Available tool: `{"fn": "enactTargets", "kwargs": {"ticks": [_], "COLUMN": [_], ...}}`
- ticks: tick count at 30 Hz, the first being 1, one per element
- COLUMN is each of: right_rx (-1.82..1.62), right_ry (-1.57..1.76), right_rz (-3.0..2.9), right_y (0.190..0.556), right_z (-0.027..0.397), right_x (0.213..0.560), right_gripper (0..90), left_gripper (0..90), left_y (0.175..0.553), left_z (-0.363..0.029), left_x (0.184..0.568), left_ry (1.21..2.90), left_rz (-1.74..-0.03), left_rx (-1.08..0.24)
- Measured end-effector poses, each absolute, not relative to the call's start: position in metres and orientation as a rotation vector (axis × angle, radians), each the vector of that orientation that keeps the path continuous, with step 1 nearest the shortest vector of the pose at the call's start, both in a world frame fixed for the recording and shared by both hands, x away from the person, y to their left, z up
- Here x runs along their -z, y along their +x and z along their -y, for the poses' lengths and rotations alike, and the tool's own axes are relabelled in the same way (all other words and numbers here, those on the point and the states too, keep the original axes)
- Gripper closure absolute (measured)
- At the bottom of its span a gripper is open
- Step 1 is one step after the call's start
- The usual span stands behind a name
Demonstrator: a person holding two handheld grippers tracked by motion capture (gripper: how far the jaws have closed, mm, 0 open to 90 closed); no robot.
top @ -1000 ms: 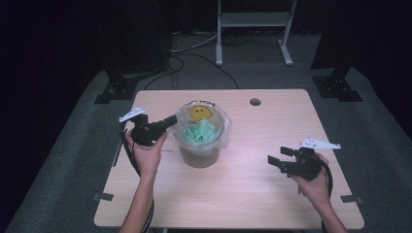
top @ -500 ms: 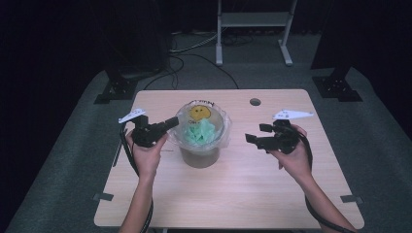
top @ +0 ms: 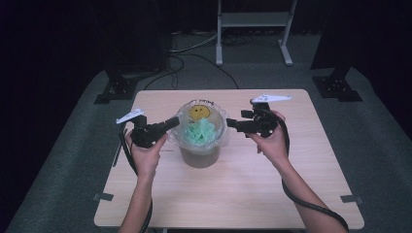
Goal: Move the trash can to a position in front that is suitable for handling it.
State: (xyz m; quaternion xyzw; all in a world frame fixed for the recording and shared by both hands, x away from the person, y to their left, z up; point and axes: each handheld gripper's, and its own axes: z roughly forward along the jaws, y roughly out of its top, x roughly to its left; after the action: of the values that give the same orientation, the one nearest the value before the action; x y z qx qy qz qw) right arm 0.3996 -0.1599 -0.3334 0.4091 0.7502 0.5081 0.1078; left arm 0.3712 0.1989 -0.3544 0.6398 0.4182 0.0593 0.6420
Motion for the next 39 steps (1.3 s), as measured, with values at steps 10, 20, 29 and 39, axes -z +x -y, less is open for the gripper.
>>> {"fn": "enactTargets", "kwargs": {"ticks": [10, 20, 29, 39], "right_rx": [-1.454, -1.409, -1.411, -1.415], "right_ry": [1.191, 1.208, 1.214, 1.238], "right_rz": [-2.197, -2.194, -2.222, -2.182], "right_y": [0.405, 0.414, 0.415, 0.414], "right_z": [0.14, 0.123, 0.117, 0.119], "right_x": [0.333, 0.336, 0.343, 0.338], "right_gripper": [23.8, 25.5, 43.1, 71.8], "left_gripper": [89.1, 88.9, 88.7, 88.0], "left_y": [0.371, 0.367, 0.365, 0.364], "left_z": [-0.198, -0.196, -0.197, -0.194], "left_x": [0.355, 0.348, 0.347, 0.344], "left_ry": [1.456, 1.435, 1.419, 1.412], "left_rz": [-0.943, -0.895, -0.884, -0.861], "left_rx": [-0.13, -0.071, -0.074, -0.053]}}
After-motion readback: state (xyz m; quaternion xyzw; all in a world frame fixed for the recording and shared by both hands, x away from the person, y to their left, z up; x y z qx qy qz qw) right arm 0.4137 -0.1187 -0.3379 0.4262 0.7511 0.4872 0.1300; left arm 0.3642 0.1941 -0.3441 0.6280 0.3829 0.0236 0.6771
